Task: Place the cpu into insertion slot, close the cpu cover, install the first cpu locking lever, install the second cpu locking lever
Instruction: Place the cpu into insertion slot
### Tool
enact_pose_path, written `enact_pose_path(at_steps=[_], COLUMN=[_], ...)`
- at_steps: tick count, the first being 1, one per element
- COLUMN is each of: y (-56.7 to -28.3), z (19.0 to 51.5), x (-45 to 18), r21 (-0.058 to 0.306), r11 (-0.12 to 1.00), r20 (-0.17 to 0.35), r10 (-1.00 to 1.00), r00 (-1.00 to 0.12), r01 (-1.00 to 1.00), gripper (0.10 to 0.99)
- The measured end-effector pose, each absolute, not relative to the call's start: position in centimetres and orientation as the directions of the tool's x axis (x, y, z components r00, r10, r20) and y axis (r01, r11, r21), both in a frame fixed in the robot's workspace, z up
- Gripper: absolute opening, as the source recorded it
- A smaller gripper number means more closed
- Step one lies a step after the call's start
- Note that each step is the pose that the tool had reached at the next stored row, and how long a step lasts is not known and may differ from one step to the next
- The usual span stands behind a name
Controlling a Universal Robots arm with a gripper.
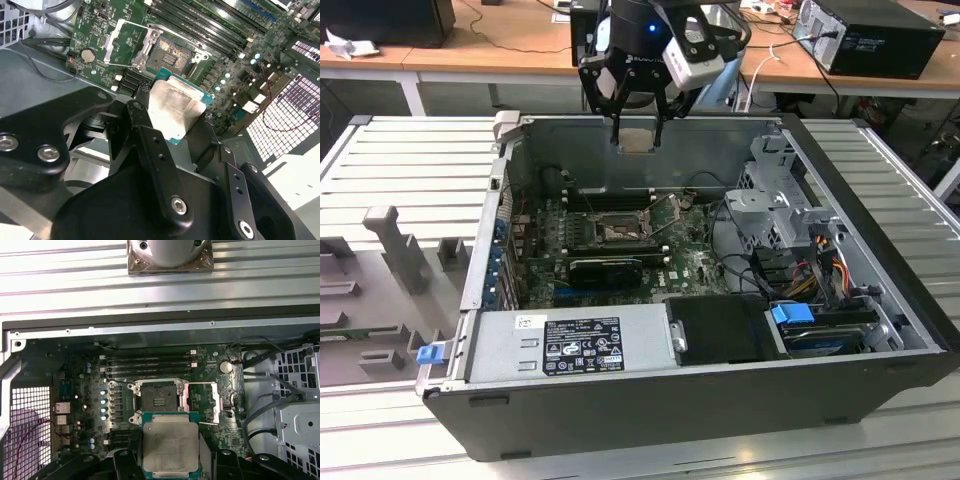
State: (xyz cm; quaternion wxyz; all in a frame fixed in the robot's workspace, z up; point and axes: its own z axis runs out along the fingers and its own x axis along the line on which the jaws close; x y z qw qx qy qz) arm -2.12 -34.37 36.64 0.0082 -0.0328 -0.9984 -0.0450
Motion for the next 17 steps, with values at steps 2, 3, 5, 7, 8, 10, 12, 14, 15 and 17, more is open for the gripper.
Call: enact_pose_path(at_steps=[2,3,5,7,8,10,12,14,15,17], y=[-34.37,-34.37,-34.37,-34.37,-34.37,-34.37,-34.37,-34.37,-34.37,-34.37], z=[36.64,36.64,36.63,36.63,36.63,36.63,36.62,36.6,36.57,36.54], x=[-2.12,-2.12,-2.12,-2.12,-2.13,-2.13,-2.13,-2.13,-2.12,-2.13], r21=[0.089,0.089,0.089,0.089,0.089,0.089,0.089,0.089,0.089,0.088], r11=[0.993,0.993,0.991,0.988,0.987,0.983,0.979,0.972,0.967,0.963], r20=[0.019,0.019,0.019,0.019,0.019,0.019,0.019,0.019,0.019,0.019], r10=[0.072,0.078,0.099,0.123,0.135,0.157,0.183,0.218,0.239,0.254], r00=[-0.997,-0.997,-0.995,-0.992,-0.991,-0.987,-0.983,-0.976,-0.971,-0.967], r01=[0.073,0.08,0.1,0.124,0.136,0.158,0.184,0.219,0.239,0.255], gripper=[0.541,0.541,0.541,0.541,0.541,0.541,0.541,0.541,0.541,0.541])
